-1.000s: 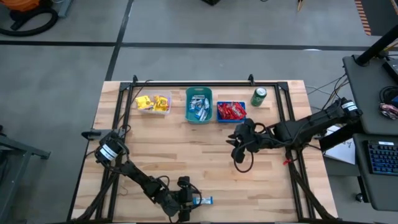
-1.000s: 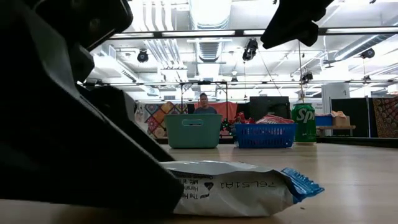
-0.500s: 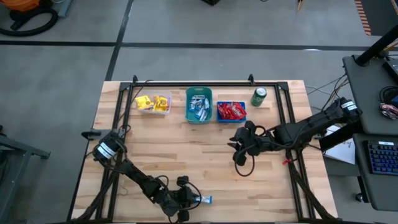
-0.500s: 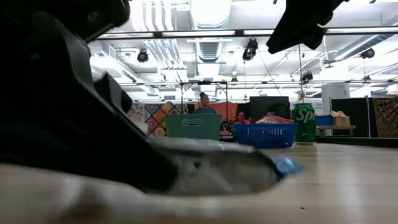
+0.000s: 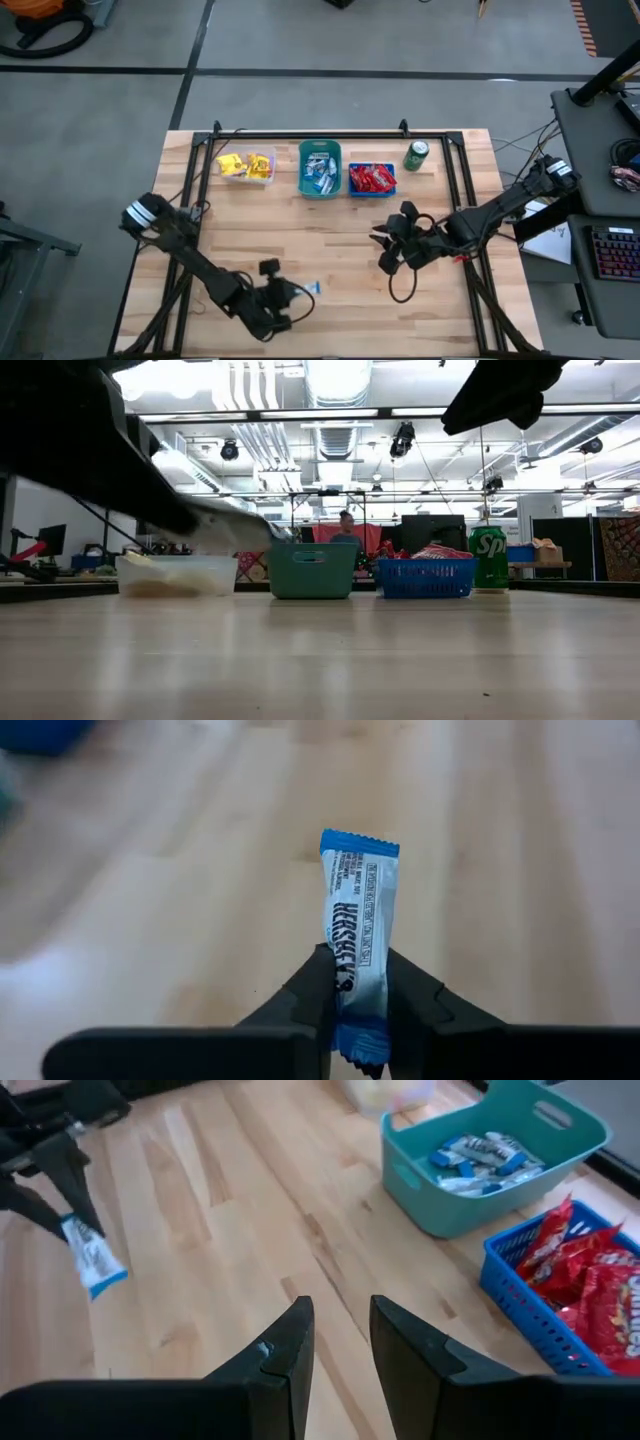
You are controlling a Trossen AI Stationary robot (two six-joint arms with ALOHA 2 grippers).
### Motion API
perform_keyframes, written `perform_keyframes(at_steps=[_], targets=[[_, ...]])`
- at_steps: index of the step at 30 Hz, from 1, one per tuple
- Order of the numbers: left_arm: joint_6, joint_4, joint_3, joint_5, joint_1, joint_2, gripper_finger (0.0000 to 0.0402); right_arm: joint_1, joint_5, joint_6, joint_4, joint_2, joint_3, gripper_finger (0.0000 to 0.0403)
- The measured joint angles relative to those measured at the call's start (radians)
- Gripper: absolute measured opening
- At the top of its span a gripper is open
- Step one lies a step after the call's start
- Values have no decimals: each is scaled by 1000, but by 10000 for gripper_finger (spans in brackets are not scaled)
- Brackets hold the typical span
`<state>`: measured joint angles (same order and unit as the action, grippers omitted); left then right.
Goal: Sort candy
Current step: Put the white chocolate into the green bin
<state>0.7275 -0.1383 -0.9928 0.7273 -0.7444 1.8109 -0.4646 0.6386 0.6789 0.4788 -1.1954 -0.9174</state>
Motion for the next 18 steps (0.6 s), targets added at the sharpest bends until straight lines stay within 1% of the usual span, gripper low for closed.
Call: perform_keyframes(at_steps=[2, 5, 7, 10, 15, 18], targets=[[22, -85, 0, 43, 0, -39, 39, -5, 20, 9, -23, 0, 17, 93], [46, -184, 0, 97, 3, -90, 39, -5, 19, 5, -88, 0, 57, 93], [54, -229, 0, 138, 11, -120, 40, -5, 19, 5, -145, 0, 90, 93], [45, -252, 1, 194, 47, -166, 40, -5, 17, 6, -202, 0, 131, 93], [-51, -290, 1, 207, 161, -225, 40, -5, 17, 8, -226, 0, 139, 93], [-184, -297, 1, 200, 267, -241, 40, -5, 18, -2, -236, 0, 139, 93]])
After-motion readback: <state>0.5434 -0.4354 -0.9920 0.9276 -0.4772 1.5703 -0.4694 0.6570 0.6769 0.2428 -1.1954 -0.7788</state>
